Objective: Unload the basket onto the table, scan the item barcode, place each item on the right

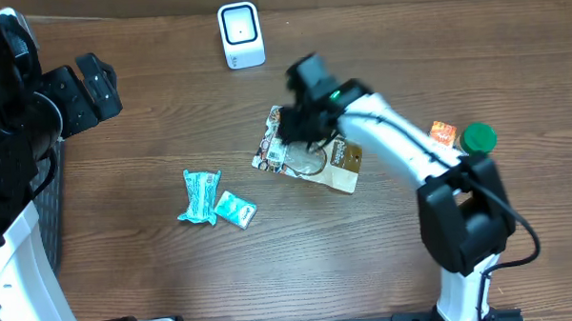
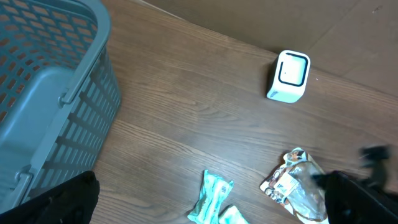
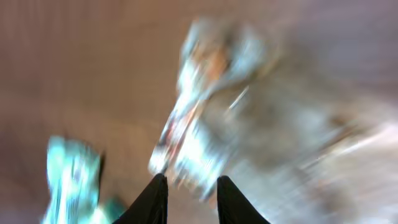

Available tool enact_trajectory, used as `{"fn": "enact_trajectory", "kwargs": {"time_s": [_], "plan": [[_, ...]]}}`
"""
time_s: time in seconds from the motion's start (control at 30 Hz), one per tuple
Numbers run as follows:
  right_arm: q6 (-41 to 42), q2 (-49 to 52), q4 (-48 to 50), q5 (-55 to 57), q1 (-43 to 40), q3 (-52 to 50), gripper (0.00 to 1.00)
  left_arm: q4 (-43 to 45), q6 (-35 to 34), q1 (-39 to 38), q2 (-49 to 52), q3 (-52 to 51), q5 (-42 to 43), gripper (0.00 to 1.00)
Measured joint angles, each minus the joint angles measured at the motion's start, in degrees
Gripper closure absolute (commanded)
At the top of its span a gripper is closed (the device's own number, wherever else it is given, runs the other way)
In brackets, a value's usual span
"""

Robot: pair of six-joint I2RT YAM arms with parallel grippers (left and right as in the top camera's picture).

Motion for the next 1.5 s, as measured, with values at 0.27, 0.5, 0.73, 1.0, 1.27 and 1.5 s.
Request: {"fn": "enact_trajectory", "kwargs": {"time_s": [0.27,0.5,0.73,1.0,1.27,1.5], "plan": [[-3.02,3.58,3.61,7.52,-11.58,1.01,0.77,0.0,-0.02,0.0,0.0,0.0,0.0,0.0],[-6.12,9.94,0.39,6.95,-13.64,0.94,0.76,-0.02,-0.02,0.0,0.0,0.0,0.0,0.01],[-7.26,9.77,-8.09,5.64,-13.64,1.36,0.76,0.0,0.0,0.0,0.0,0.0,0.0,0.0],[-10.12,9.7,-23.76,0.11,-13.51,1.42,0.76,0.0,0.0,0.0,0.0,0.0,0.0,0.0],[-14.62,9.73,-31.39,-4.48,-11.61,1.42,0.73,0.0,-0.02,0.0,0.0,0.0,0.0,0.0],[-19.17,9.7,-33.79,-10.54,-9.14,1.42,0.73,0.0,-0.02,0.0,0.0,0.0,0.0,0.01]]}}
